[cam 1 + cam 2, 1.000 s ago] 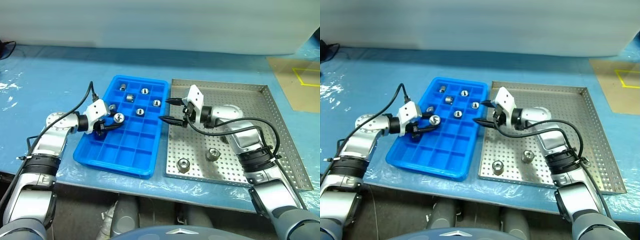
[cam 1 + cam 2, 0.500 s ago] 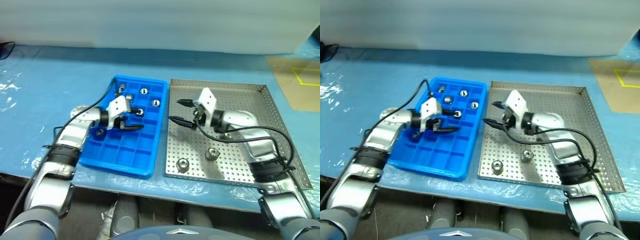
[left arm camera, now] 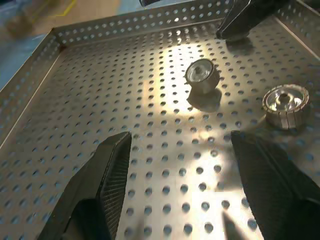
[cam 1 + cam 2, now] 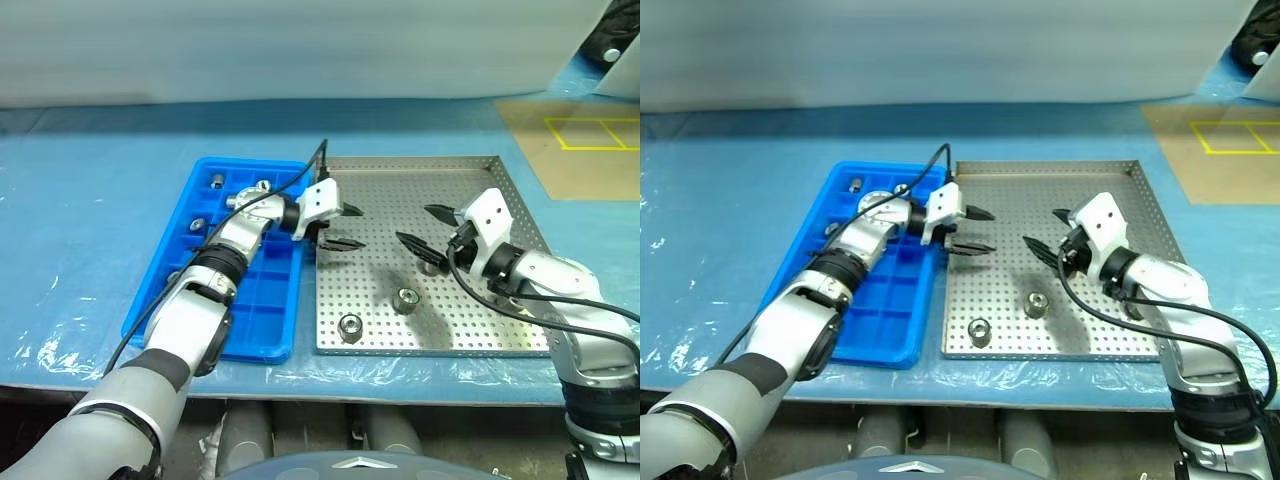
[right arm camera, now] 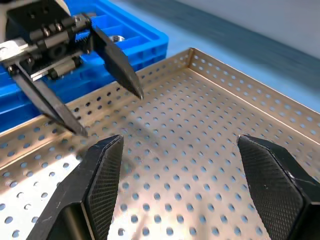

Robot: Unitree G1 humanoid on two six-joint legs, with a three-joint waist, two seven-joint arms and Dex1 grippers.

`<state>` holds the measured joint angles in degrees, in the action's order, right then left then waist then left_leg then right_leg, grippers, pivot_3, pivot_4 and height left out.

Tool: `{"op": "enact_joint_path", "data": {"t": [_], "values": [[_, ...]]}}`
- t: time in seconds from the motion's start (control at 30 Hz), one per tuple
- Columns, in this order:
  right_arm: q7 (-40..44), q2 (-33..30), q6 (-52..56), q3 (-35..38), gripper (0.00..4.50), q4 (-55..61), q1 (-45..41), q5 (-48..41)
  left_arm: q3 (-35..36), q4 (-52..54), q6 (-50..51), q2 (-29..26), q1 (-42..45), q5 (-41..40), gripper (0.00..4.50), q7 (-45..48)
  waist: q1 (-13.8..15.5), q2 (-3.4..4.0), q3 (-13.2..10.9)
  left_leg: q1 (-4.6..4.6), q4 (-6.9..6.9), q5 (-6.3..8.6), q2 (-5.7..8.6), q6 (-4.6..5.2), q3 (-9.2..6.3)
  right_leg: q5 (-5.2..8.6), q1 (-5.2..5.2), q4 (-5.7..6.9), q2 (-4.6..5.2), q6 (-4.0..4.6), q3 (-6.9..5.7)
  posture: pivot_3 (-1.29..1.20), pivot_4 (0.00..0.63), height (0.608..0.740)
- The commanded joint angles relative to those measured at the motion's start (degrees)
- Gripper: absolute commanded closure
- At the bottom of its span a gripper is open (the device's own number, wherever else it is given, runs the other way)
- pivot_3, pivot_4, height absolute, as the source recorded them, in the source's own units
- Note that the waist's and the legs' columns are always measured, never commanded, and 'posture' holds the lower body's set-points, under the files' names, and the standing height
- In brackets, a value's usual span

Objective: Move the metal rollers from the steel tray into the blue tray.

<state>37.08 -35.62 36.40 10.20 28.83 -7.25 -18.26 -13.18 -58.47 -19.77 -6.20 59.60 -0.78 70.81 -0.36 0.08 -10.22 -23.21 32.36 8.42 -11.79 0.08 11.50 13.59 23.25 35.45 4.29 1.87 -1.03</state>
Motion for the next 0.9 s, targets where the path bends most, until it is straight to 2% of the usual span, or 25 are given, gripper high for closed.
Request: {"op": "enact_joint_path", "data": {"t": [0.03,0.23,0.33,0.6,0.8,0.9], "values": [[-2.5,-0.8,2.6,4.9,0.78,6.9,3.1,-1.7,-0.6,-2.7,-3.0,3.2,2.4,0.7,1.17,1.7,-0.7,0.01,0.0,0.0,0.04,0.02,0.0,0.0,0.0,0.0,-0.01,0.0,0.0,0.0,0.0,-0.6,0.15,0.74],[-6.0,0.1,6.7,8.6,0.78,14.3,9.6,-3.4,-1.3,-7.2,-2.1,8.7,3.7,1.8,1.17,6.7,-2.6,0.02,0.0,0.02,0.11,0.08,0.0,0.11,-0.02,0.0,-0.06,-0.07,0.01,-0.02,0.04,-0.67,0.15,0.74],[-7.4,0.7,8.2,9.5,0.78,17.1,12.1,-4.7,-4.0,-8.5,-5.9,9.0,3.2,5.5,1.17,7.4,-3.8,0.04,0.0,0.02,0.11,0.11,0.01,0.09,-0.04,0.01,-0.06,-0.08,0.0,-0.03,0.03,-0.69,0.15,0.74],[-7.4,0.7,11.0,11.1,0.78,22.7,21.0,-8.5,-5.1,-9.5,-7.4,9.2,2.9,7.8,1.17,10.4,-5.5,0.08,0.0,-0.04,0.08,0.23,0.02,0.32,-0.17,-0.03,-0.25,-0.55,0.01,-0.11,-0.04,-0.72,0.15,0.74],[-8.7,1.0,10.9,11.1,0.78,23.7,23.2,-9.4,-5.4,-9.8,-7.8,9.8,2.5,8.8,1.17,11.4,-6.8,0.08,0.0,-0.16,0.18,0.4,0.05,0.7,-0.18,-0.03,-0.31,-0.73,0.23,-0.12,-0.04,-0.73,0.15,0.74],[-9.9,1.2,10.5,9.5,0.78,23.5,23.1,-8.8,-6.2,-10.5,-8.2,10.6,2.2,10.5,1.17,8.9,-7.2,0.08,0.0,-0.18,0.28,0.45,0.07,0.77,-0.17,-0.03,-0.34,-0.73,0.29,-0.12,-0.05,-0.73,0.15,0.74]]}}
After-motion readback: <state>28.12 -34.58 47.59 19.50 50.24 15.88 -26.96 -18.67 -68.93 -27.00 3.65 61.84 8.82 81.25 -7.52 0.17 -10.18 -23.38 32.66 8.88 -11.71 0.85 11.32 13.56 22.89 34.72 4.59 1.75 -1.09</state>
